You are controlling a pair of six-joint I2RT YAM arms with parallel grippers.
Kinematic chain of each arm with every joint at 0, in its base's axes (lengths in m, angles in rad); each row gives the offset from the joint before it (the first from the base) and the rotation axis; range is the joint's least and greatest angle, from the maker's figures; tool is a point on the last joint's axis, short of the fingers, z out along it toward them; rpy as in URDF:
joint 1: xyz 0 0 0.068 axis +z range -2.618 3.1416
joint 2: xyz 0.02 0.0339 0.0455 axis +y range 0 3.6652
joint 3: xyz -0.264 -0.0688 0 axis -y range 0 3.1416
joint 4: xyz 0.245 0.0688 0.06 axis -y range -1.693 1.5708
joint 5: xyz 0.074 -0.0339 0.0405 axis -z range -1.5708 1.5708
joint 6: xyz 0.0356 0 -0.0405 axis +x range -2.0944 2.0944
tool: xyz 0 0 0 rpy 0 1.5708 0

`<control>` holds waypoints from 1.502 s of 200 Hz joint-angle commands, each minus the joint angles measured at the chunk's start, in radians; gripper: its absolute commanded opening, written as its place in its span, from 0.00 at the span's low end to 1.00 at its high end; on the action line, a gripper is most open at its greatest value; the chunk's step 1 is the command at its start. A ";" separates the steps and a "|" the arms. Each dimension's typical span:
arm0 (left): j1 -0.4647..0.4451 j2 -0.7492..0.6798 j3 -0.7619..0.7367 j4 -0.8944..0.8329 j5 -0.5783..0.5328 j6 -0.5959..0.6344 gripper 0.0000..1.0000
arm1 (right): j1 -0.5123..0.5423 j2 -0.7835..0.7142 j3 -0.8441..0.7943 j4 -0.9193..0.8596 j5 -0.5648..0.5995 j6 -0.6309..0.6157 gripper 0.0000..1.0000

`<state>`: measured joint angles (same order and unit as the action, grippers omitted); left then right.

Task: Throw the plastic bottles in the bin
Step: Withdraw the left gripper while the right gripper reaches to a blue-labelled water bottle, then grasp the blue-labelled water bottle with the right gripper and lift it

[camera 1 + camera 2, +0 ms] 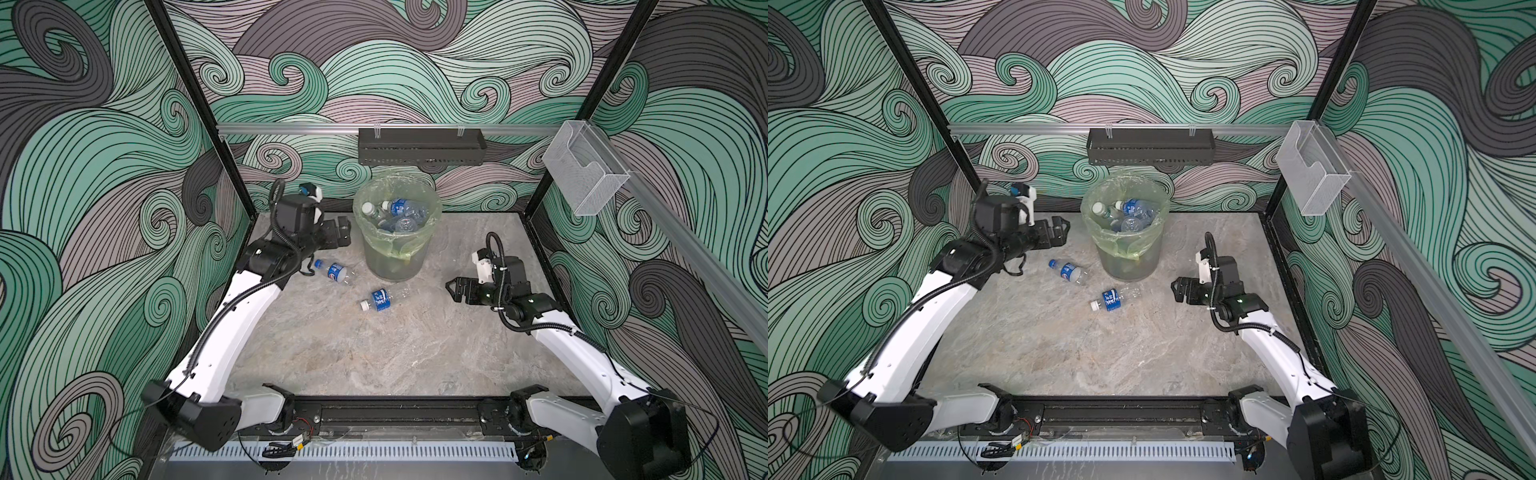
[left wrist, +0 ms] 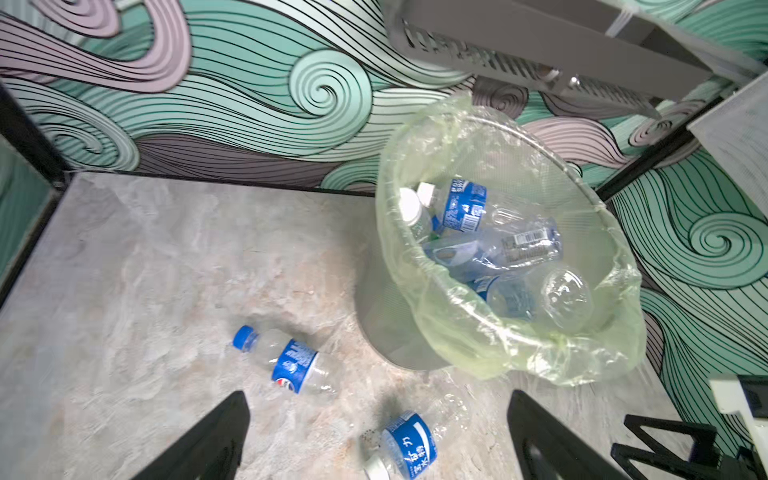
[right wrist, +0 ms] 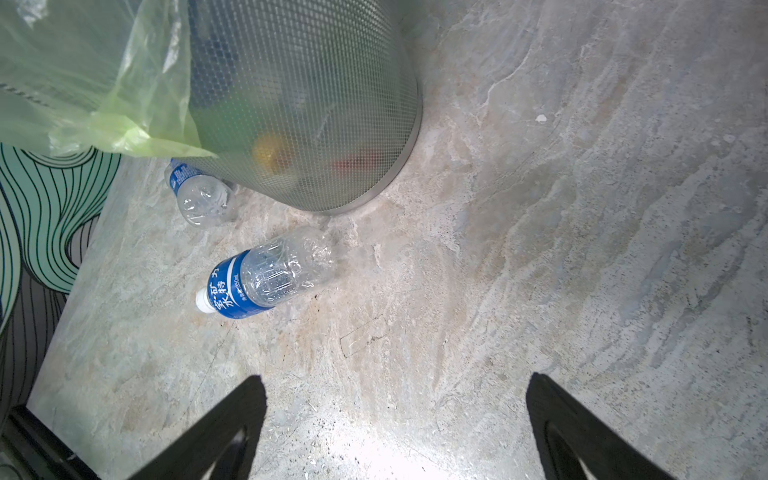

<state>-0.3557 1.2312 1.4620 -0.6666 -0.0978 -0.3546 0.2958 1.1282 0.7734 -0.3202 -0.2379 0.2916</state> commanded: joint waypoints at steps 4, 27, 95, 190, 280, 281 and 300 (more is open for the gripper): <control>0.031 -0.088 -0.101 -0.041 -0.049 -0.010 0.99 | 0.078 0.019 0.050 0.000 0.013 -0.093 0.97; 0.060 -0.150 -0.217 -0.075 -0.069 -0.046 0.99 | 0.191 0.040 0.076 -0.010 0.040 -0.206 0.96; 0.141 -0.321 -0.487 -0.112 -0.110 -0.127 0.99 | 0.417 0.287 0.301 -0.175 0.073 -0.576 0.89; 0.199 -0.426 -0.565 -0.139 -0.109 -0.124 0.99 | 0.523 0.678 0.613 -0.251 0.097 -0.778 0.88; 0.221 -0.450 -0.586 -0.135 -0.085 -0.108 0.99 | 0.528 0.873 0.724 -0.245 0.180 -0.829 0.91; 0.221 -0.450 -0.587 -0.135 -0.085 -0.109 0.99 | 0.528 0.874 0.724 -0.245 0.181 -0.829 0.91; 0.224 -0.456 -0.592 -0.136 -0.083 -0.109 0.99 | 0.528 0.885 0.719 -0.247 0.187 -0.827 0.91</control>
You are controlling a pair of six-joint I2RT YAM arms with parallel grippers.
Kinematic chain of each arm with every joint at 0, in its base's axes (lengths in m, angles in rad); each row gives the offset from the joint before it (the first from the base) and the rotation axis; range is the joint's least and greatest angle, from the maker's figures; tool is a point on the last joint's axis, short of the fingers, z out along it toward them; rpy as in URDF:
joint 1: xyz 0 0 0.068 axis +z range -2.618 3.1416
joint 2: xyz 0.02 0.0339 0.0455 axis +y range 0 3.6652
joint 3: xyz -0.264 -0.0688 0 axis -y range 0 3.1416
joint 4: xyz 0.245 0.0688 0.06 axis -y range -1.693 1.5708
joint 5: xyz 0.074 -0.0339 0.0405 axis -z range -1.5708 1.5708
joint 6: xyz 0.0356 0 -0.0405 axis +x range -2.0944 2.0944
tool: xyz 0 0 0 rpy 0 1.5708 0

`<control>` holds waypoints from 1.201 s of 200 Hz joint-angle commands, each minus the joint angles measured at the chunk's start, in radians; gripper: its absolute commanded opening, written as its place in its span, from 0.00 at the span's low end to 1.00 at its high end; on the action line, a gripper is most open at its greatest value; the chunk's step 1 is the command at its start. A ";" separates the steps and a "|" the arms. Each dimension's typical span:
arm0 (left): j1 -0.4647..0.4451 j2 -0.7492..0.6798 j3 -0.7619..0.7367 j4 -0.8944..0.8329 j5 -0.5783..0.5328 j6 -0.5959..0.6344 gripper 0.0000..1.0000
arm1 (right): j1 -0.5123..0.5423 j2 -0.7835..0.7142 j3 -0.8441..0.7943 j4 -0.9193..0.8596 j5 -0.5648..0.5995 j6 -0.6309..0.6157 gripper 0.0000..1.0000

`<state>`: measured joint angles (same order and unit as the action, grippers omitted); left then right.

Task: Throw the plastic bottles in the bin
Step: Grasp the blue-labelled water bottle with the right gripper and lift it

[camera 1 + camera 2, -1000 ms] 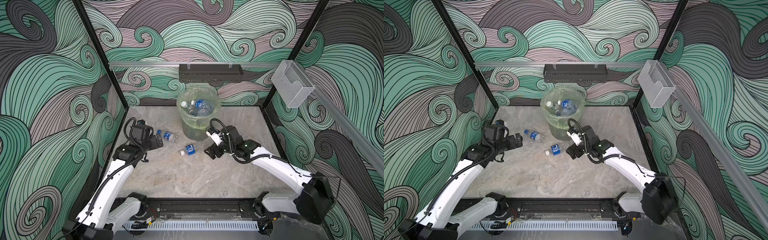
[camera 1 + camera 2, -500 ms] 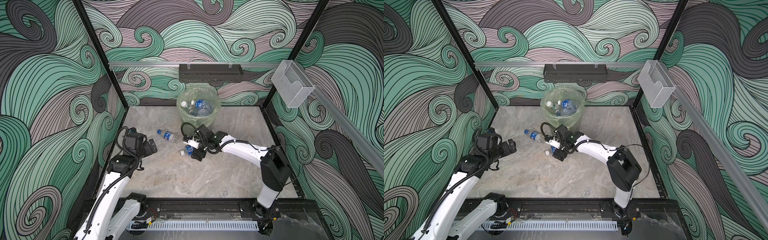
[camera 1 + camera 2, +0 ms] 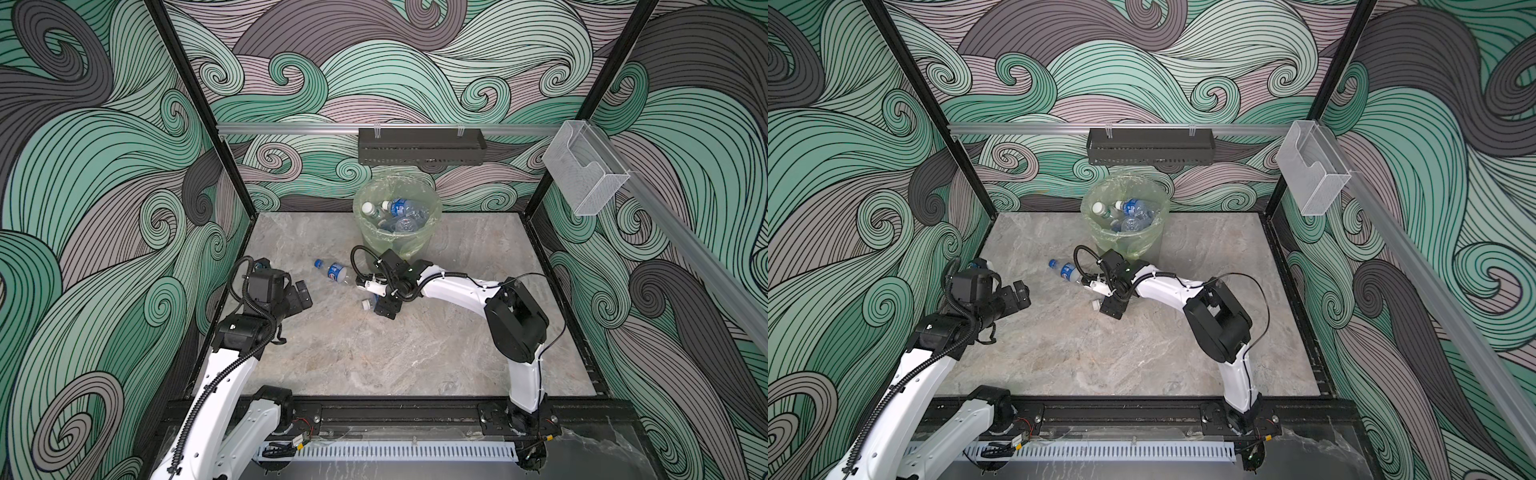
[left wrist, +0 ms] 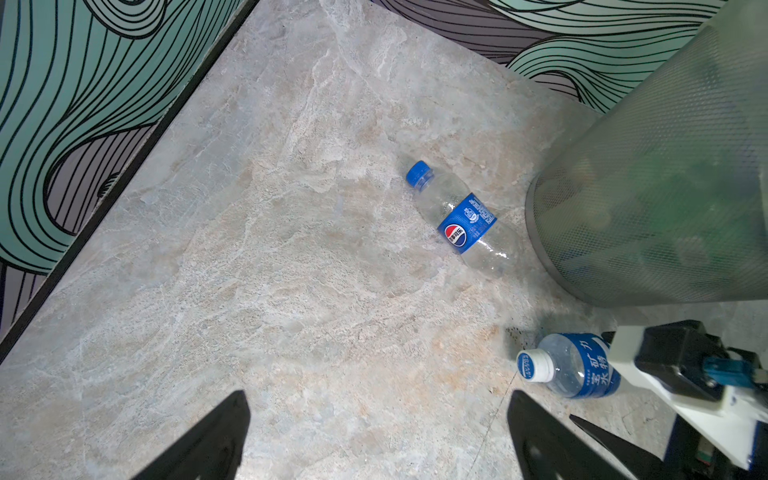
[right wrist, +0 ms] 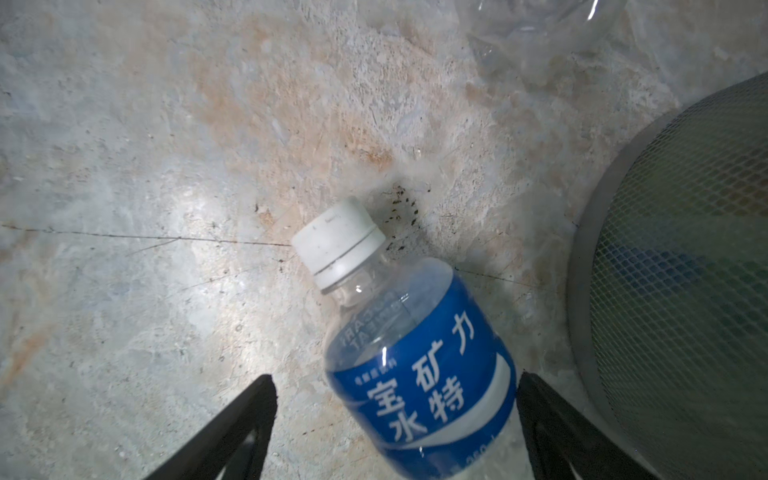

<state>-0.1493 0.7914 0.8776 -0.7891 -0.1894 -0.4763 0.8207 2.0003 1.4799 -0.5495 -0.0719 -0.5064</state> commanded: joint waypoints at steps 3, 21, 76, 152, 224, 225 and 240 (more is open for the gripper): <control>0.017 -0.018 -0.009 -0.013 0.008 0.013 0.99 | 0.003 0.013 0.010 -0.016 0.021 -0.028 0.90; 0.019 -0.025 -0.018 -0.011 0.008 0.011 0.99 | 0.003 0.011 -0.006 -0.019 0.020 -0.016 0.89; 0.022 -0.033 -0.040 0.002 0.011 0.005 0.99 | 0.003 -0.015 -0.059 -0.032 0.029 0.082 0.84; 0.034 -0.021 -0.061 0.033 0.042 -0.004 0.99 | 0.005 -0.024 -0.093 -0.025 0.022 0.195 0.72; 0.045 -0.023 -0.090 0.062 0.052 -0.020 0.99 | 0.023 -0.131 -0.153 0.004 -0.007 0.377 0.58; 0.045 -0.023 -0.091 0.064 0.052 -0.021 0.99 | 0.023 -0.135 -0.155 0.005 -0.008 0.379 0.58; 0.047 -0.023 -0.099 0.076 0.062 -0.025 0.99 | 0.023 -0.197 -0.202 0.031 -0.012 0.421 0.57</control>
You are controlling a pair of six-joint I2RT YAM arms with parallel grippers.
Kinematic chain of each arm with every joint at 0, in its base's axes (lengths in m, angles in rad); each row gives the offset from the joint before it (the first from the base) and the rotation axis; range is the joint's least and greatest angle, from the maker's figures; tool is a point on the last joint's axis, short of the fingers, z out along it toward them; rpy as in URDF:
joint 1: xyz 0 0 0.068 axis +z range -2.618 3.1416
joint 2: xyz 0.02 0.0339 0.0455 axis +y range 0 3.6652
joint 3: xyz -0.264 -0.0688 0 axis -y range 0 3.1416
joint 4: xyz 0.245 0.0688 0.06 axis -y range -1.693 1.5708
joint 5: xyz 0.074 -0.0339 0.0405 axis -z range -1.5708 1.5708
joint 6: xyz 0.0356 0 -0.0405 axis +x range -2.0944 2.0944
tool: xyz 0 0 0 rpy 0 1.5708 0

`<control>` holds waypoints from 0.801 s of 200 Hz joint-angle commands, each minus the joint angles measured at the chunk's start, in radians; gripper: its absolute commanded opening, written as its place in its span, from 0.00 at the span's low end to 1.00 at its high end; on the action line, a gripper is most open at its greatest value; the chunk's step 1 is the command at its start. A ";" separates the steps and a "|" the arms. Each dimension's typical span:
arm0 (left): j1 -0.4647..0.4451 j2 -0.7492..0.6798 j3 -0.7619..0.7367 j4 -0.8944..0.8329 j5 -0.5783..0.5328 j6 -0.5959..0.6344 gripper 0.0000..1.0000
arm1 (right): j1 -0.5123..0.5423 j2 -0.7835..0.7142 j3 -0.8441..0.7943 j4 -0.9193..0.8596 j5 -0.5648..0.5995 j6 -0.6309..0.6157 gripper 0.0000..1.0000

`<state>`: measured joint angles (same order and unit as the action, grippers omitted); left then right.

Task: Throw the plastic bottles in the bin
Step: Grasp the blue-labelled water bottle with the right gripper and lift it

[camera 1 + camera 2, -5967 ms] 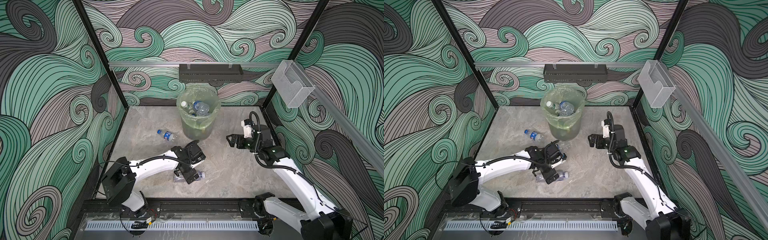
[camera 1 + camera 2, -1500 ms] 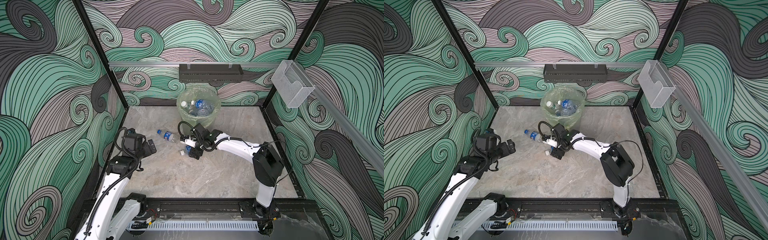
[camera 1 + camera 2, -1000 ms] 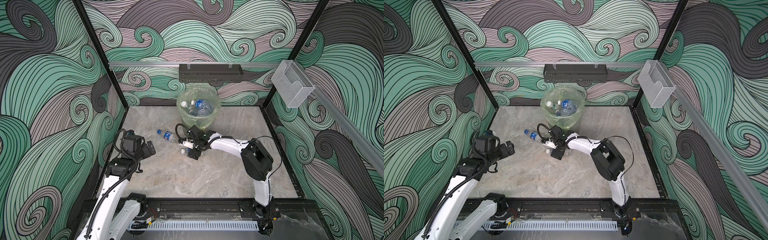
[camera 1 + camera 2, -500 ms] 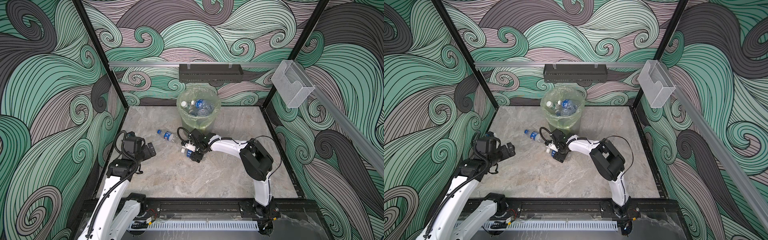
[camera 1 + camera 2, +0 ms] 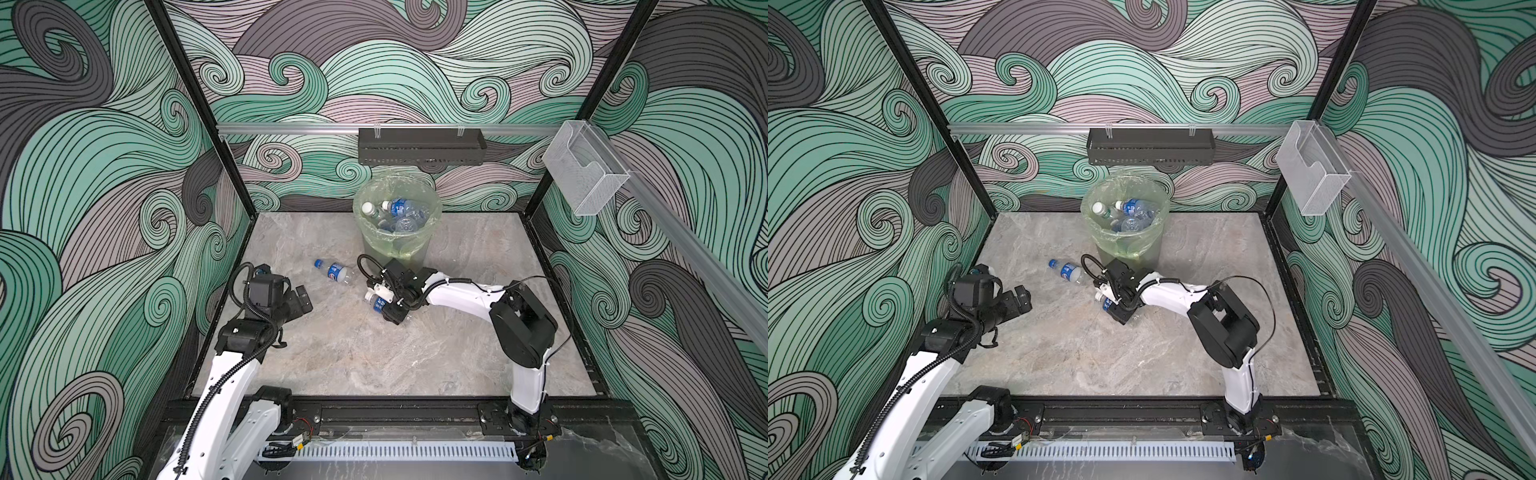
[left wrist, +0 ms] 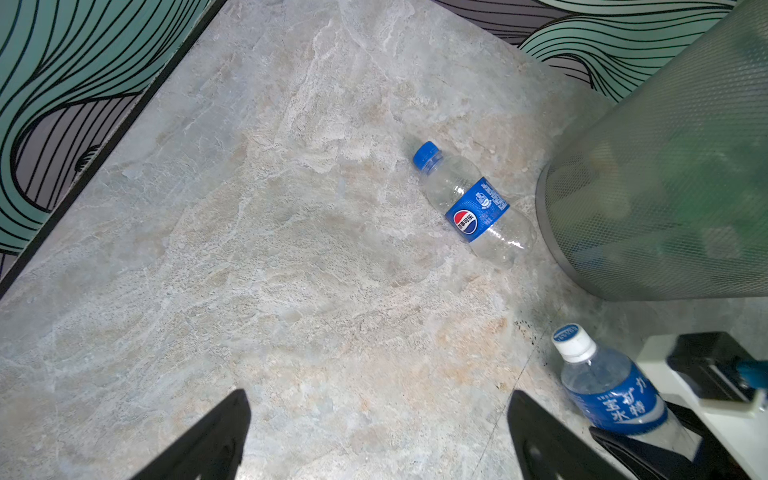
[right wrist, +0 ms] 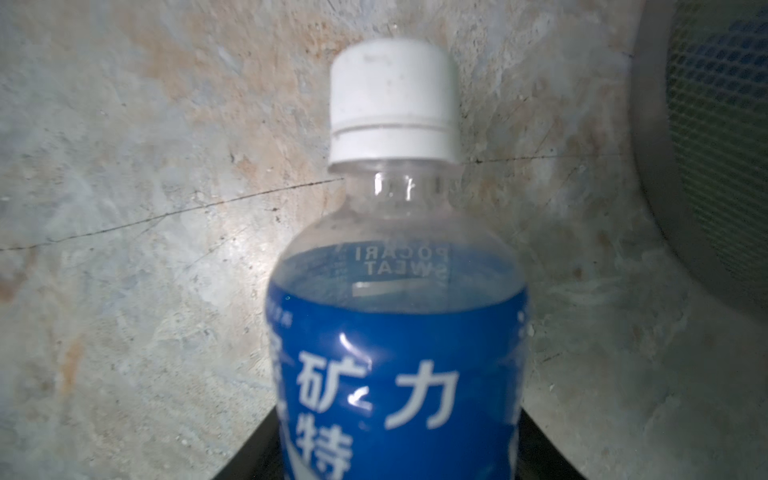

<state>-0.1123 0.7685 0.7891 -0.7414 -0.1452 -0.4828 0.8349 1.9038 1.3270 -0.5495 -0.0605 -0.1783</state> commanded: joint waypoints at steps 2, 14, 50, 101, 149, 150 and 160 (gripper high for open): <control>0.010 0.001 -0.011 0.030 0.018 -0.019 0.99 | 0.009 -0.109 -0.056 0.033 -0.023 0.097 0.57; 0.011 0.005 -0.013 0.037 0.022 -0.020 0.99 | 0.008 -0.170 -0.101 0.048 -0.018 0.123 0.57; 0.014 0.027 -0.014 0.054 0.041 -0.020 0.99 | 0.000 -0.345 -0.219 0.061 0.021 0.166 0.57; 0.016 0.053 -0.027 0.083 0.060 -0.046 0.99 | -0.120 -0.547 -0.322 0.049 -0.013 0.281 0.56; 0.016 0.079 -0.013 0.085 0.076 -0.039 0.99 | -0.259 -0.731 -0.433 0.102 -0.069 0.337 0.57; 0.016 0.079 -0.013 0.084 0.077 -0.038 0.99 | -0.261 -0.734 -0.434 0.102 -0.072 0.337 0.57; 0.016 0.086 -0.012 0.089 0.082 -0.038 0.99 | -0.290 -0.761 -0.442 0.105 -0.089 0.347 0.57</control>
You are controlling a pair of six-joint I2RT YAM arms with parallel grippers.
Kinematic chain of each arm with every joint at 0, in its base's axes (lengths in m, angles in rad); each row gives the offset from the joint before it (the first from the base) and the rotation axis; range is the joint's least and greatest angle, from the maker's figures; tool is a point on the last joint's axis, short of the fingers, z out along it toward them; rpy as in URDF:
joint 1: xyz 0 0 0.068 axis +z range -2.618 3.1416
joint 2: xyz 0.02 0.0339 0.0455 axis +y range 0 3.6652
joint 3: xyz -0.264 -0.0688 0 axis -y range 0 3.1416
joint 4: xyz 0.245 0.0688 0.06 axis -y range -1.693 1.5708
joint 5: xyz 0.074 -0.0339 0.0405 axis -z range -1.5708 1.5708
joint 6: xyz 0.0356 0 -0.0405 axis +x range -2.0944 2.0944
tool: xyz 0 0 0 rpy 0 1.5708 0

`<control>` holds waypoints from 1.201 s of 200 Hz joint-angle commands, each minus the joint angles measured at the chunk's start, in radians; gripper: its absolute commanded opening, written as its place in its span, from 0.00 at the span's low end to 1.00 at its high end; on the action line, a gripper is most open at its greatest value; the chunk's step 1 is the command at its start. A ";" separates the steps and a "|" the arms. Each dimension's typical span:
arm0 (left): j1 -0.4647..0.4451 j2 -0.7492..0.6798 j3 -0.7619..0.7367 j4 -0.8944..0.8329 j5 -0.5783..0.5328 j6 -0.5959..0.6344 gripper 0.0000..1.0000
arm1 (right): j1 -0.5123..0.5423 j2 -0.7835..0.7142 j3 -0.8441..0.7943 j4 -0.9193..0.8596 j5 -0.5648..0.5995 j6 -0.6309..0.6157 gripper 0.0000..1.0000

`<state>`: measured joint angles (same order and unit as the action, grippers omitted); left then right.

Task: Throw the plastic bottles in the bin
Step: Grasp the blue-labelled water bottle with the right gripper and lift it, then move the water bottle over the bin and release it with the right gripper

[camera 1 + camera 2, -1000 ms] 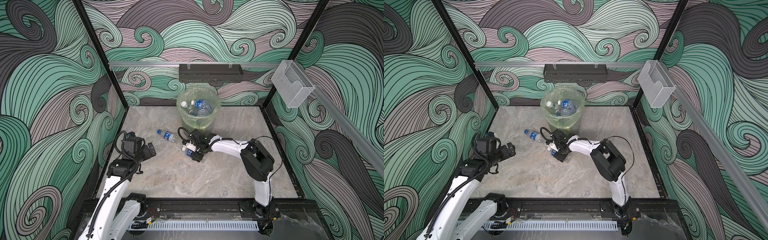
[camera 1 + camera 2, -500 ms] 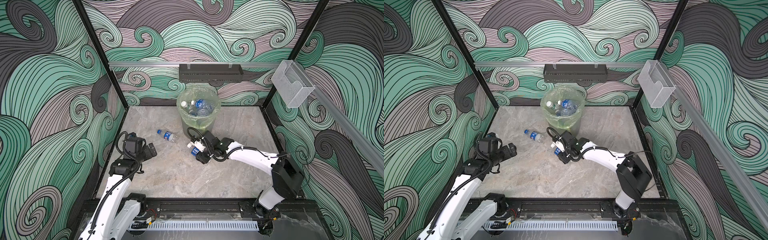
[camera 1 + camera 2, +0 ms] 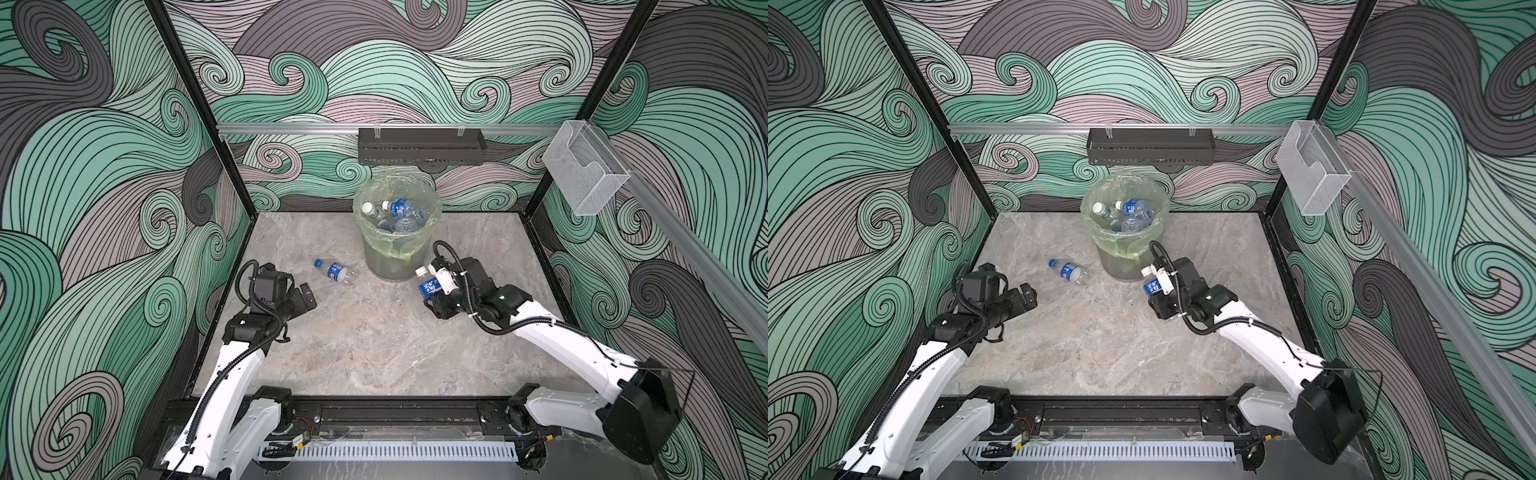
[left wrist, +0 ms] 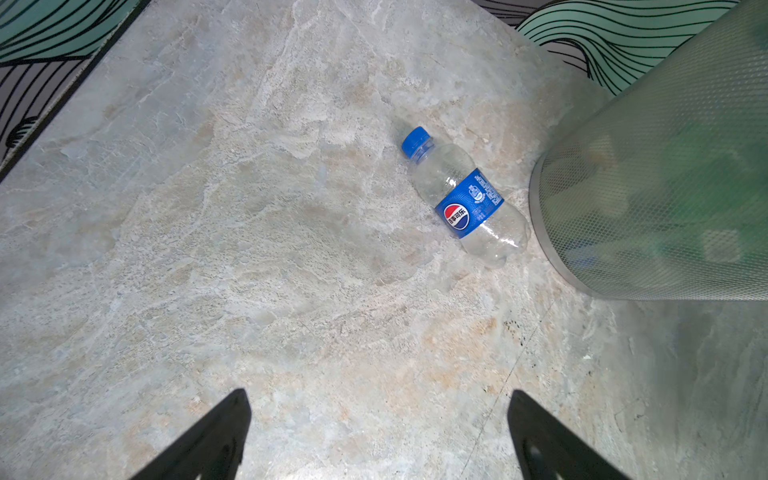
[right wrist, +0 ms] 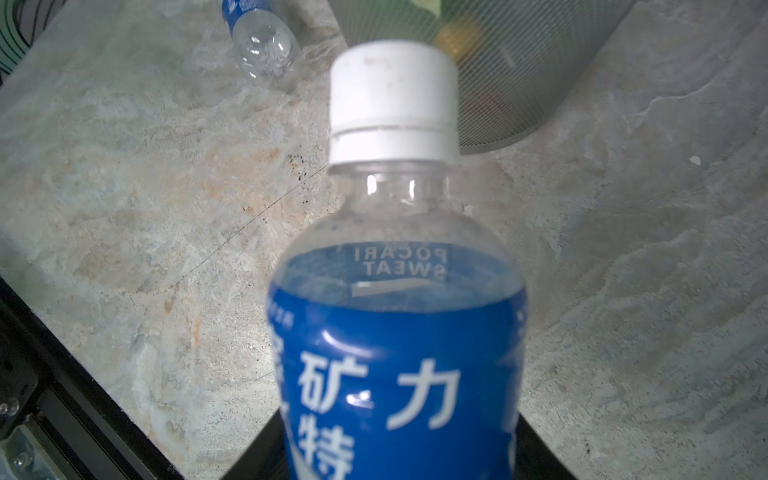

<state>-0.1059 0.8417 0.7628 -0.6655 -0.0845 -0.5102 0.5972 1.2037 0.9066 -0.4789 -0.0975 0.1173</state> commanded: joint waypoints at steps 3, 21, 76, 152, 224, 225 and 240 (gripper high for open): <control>0.010 0.015 0.015 0.014 0.023 -0.011 0.99 | -0.059 -0.068 -0.021 0.034 -0.056 0.053 0.56; 0.011 0.028 0.015 0.024 0.034 -0.013 0.99 | -0.073 -0.094 -0.001 0.029 -0.064 0.049 0.56; 0.011 0.062 0.020 0.037 0.045 -0.033 0.99 | -0.090 0.060 0.424 -0.026 -0.126 -0.054 0.55; 0.011 0.053 0.017 0.027 0.095 -0.054 0.99 | -0.106 0.704 1.392 -0.177 -0.187 0.013 0.90; 0.011 0.120 0.026 0.071 0.123 -0.048 0.99 | -0.108 0.306 0.800 0.065 -0.145 0.001 0.95; 0.011 0.122 0.027 0.072 0.124 -0.047 0.99 | -0.108 0.301 0.792 0.067 -0.144 0.000 0.95; 0.011 0.151 0.038 0.093 0.144 -0.042 0.99 | -0.109 0.226 0.696 0.090 -0.130 -0.003 0.95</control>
<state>-0.1059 0.9554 0.7639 -0.6086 0.0204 -0.5514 0.4904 1.5566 1.7020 -0.5026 -0.2584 0.1234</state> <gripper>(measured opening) 0.986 0.949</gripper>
